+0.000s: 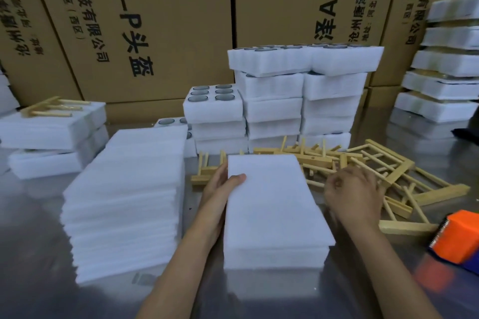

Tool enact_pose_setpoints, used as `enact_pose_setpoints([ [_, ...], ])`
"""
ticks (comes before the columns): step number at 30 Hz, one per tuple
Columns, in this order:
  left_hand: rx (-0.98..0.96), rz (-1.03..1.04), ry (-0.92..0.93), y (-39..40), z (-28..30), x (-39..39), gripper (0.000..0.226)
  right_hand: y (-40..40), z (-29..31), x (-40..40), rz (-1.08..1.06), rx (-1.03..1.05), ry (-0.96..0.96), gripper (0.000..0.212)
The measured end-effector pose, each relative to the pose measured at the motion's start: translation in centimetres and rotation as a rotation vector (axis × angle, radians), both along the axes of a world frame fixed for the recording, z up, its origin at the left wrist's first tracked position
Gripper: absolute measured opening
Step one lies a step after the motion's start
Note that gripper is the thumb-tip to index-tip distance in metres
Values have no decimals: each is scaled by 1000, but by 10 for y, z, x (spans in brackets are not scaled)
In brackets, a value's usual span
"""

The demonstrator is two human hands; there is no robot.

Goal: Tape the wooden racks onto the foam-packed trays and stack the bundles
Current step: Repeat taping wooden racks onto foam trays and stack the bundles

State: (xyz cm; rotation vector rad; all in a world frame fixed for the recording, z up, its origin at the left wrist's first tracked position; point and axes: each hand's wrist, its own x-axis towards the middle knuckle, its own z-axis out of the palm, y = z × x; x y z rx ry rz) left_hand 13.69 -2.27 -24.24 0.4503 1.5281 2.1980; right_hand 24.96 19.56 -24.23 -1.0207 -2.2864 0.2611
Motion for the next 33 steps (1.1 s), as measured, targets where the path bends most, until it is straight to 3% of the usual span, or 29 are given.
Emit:
enact_pose_setpoints([
  [2, -6, 2, -2, 0, -1, 0, 42, 2, -3, 2, 24, -2, -47, 12],
  [5, -15, 24, -5, 2, -1, 0, 43, 2, -5, 9, 124, -15, -269, 22],
  [7, -25, 24, 1, 2, -1, 0, 39, 2, -7, 13, 114, 7, -247, 24],
  [13, -10, 12, 8, 2, -1, 2, 30, 7, -1, 18, 18, 5, 436, 12],
  [18, -20, 68, 4, 1, -3, -1, 51, 6, 13, 25, 83, -95, 871, 13],
  [21, -42, 17, -5, 0, -2, -3, 41, 3, 16, 24, 243, -364, 1032, 16],
  [24, -63, 47, -8, 3, 0, -5, 38, -5, 15, 20, 516, -775, 1008, 15],
  [26, -74, 56, -4, 4, -1, -6, 36, -14, 16, 16, 672, -870, 922, 16],
  [30, -107, 70, 48, 6, -1, -8, 36, -38, 8, 6, 738, -714, 701, 15],
  [33, -119, 99, 57, 7, 3, -9, 48, -45, -1, 1, 746, -590, 662, 16],
])
